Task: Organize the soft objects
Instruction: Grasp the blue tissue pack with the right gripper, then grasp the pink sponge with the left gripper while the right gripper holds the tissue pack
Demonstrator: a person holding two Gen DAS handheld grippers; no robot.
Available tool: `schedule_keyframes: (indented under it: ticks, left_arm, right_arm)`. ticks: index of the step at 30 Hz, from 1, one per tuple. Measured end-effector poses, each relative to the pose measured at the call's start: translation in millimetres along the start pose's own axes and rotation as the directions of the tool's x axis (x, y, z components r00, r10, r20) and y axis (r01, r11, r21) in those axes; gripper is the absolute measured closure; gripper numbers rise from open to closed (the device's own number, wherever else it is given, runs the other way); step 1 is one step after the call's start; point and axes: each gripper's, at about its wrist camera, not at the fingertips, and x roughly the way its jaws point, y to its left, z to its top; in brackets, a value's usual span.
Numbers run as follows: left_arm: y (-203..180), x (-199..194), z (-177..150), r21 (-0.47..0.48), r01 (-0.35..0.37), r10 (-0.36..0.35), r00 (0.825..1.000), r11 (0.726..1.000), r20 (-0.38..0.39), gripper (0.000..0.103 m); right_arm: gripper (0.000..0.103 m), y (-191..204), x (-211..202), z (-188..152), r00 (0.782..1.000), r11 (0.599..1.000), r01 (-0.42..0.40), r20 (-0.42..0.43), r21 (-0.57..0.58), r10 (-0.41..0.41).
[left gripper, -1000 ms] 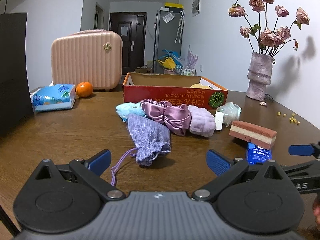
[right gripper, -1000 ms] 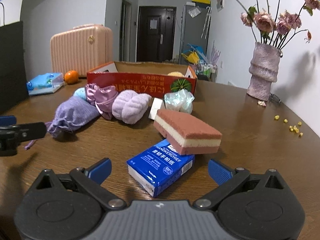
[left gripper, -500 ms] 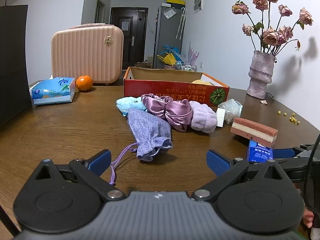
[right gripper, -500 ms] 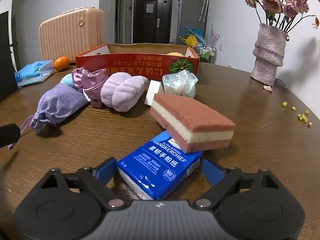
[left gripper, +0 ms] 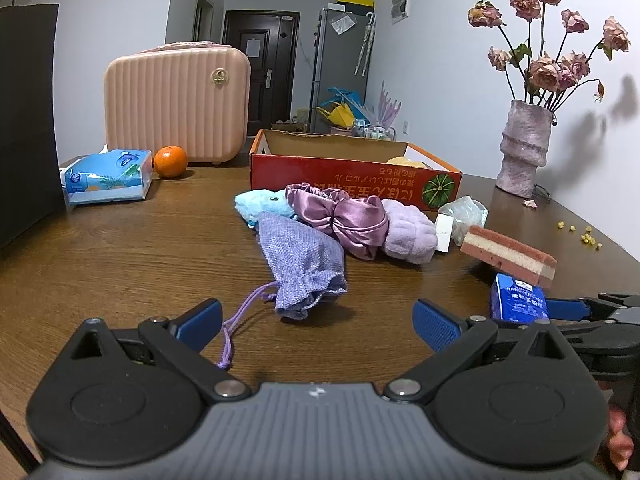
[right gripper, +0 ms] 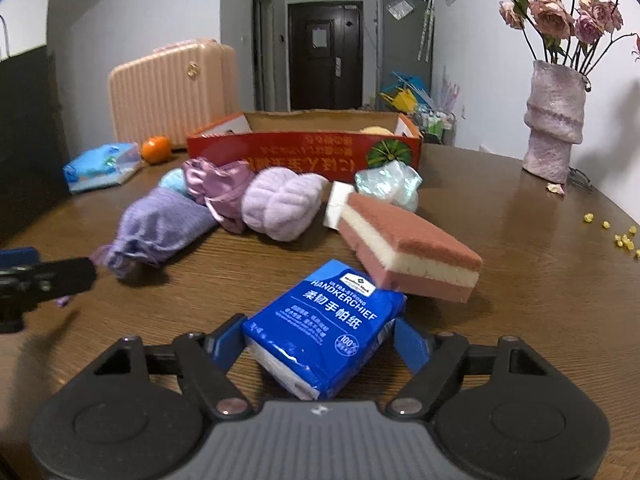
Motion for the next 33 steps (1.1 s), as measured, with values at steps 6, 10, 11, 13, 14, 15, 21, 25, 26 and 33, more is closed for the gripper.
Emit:
schedule_keyframes:
  ticks: [6,10,11,13,14,15,21,25,26,33]
  left_arm:
    - [0,-2,1,-0.002,0.008,-0.008,1.000,1.000,-0.003,0.000]
    - [-2,-6,7,0.001,0.014,-0.014,1.000,1.000,0.001,0.000]
    - [-4,-6,8,0.005,0.017,-0.017,1.000,1.000,0.003,0.000]
    - [-8,-8,11,0.017,0.021,-0.021,1.000,1.000,0.008,0.000]
    - [-10,-8,13,0.023,0.023,-0.024,1.000,0.999,0.009,0.000]
    - [-13,-8,14,0.028,0.028,-0.028,1.000,0.999,0.008,0.000]
    - [-32,0,28,0.041,0.067,-0.066,0.998,0.997,-0.020,0.000]
    - [-49,10,36,0.049,0.091,-0.089,0.995,0.995,-0.045,0.000]
    - [-54,12,37,0.051,0.097,-0.095,0.994,0.994,-0.050,0.000]
    - [-87,33,47,0.058,0.124,-0.118,0.988,0.991,-0.102,0.000]
  right_arm:
    - [0.026,9,-20,-1,0.997,0.998,-0.057,0.053,-0.015,0.057]
    - [0.026,9,-29,-1,0.995,0.998,-0.059,0.077,-0.020,0.060]
    - [0.026,7,-30,0,0.995,0.998,-0.055,0.081,-0.017,0.056]
    - [0.026,4,-32,0,0.995,0.999,-0.048,0.087,-0.014,0.049]
    - [0.026,1,-33,0,0.995,0.999,-0.040,0.091,-0.015,0.042]
    - [0.026,-1,-33,1,0.995,0.999,-0.034,0.095,-0.016,0.036]
    - [0.026,-23,-38,5,0.992,1.000,0.004,0.123,-0.006,-0.004]
    - [0.026,-41,-39,9,0.990,1.000,0.030,0.137,0.000,-0.030]
    - [0.025,-46,-39,10,0.989,0.999,0.036,0.140,0.002,-0.036]
    - [0.025,-77,-35,15,0.986,0.996,0.083,0.146,0.009,-0.084]
